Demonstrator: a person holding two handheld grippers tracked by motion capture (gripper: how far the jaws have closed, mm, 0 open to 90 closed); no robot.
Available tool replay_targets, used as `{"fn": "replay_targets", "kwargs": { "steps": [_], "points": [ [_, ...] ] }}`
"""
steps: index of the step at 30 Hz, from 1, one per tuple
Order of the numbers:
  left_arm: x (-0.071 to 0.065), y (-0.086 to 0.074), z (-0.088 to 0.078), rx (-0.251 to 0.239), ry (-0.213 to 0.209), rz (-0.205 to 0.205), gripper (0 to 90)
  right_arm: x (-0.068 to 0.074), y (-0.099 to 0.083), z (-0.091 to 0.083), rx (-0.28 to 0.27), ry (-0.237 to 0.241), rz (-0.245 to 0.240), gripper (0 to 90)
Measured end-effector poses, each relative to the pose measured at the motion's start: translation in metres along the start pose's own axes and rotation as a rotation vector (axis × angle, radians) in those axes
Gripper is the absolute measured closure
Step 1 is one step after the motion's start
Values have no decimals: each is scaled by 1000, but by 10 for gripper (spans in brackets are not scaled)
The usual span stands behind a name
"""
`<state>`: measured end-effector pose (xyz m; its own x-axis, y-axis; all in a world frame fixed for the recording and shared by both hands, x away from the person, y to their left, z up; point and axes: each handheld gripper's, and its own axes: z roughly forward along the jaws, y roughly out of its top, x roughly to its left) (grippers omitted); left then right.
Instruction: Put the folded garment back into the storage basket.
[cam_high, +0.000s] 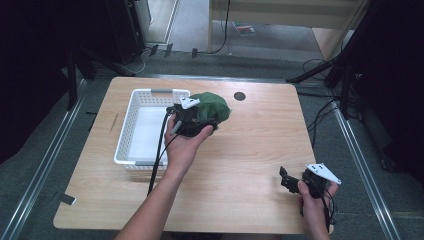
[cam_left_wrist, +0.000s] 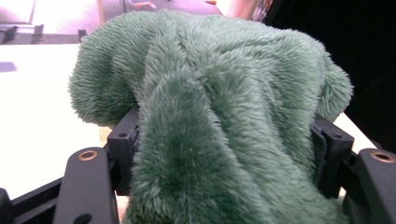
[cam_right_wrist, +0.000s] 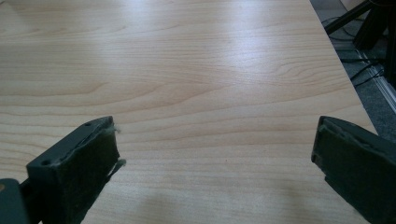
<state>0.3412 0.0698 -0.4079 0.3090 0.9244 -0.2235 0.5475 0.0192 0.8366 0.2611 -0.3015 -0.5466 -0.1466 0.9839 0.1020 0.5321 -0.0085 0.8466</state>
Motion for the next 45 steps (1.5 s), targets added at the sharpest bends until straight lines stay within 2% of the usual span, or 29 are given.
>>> {"fn": "replay_targets", "kwargs": {
  "steps": [3, 4, 10, 12, 15, 21, 29, 30, 33, 36, 43, 45],
  "points": [
    [4, 2, -3, -8, 3, -9, 311, 0, 0, 0, -4, 0, -2, 8],
    [9, 5, -7, -18, 12, -13, 312, 0, 0, 0, -3, 0, -1, 8],
    [23, 9, -15, -30, 34, -21, 311, 0, 0, 0, -2, 1, -1, 8],
    [34, 11, -19, -35, 55, -28, 312, 0, 0, 0, -2, 0, -2, 8],
    [40, 11, -21, -39, 68, -32, 312, 0, 0, 0, -1, -2, -3, 8],
    [60, 10, -23, -40, 112, -43, 313, 0, 0, 0, -1, -2, -2, 8],
    [83, 0, -14, -35, 167, -57, 312, 0, 0, 0, -4, -4, -12, 8],
    [90, -3, -10, -27, 186, -61, 312, 0, 0, 0, -4, -4, -12, 8],
    [96, -6, -6, -21, 204, -58, 310, 0, 0, 0, -3, -5, -12, 8],
    [106, -10, 2, -13, 211, -67, 308, 0, 0, 0, -1, -5, -6, 8],
    [117, -17, 18, -10, 223, -86, 306, 0, 0, 0, -2, -2, -5, 8],
    [121, -19, 22, 6, 230, -90, 305, 0, 0, 0, -4, -1, -7, 8]
  ]
}}
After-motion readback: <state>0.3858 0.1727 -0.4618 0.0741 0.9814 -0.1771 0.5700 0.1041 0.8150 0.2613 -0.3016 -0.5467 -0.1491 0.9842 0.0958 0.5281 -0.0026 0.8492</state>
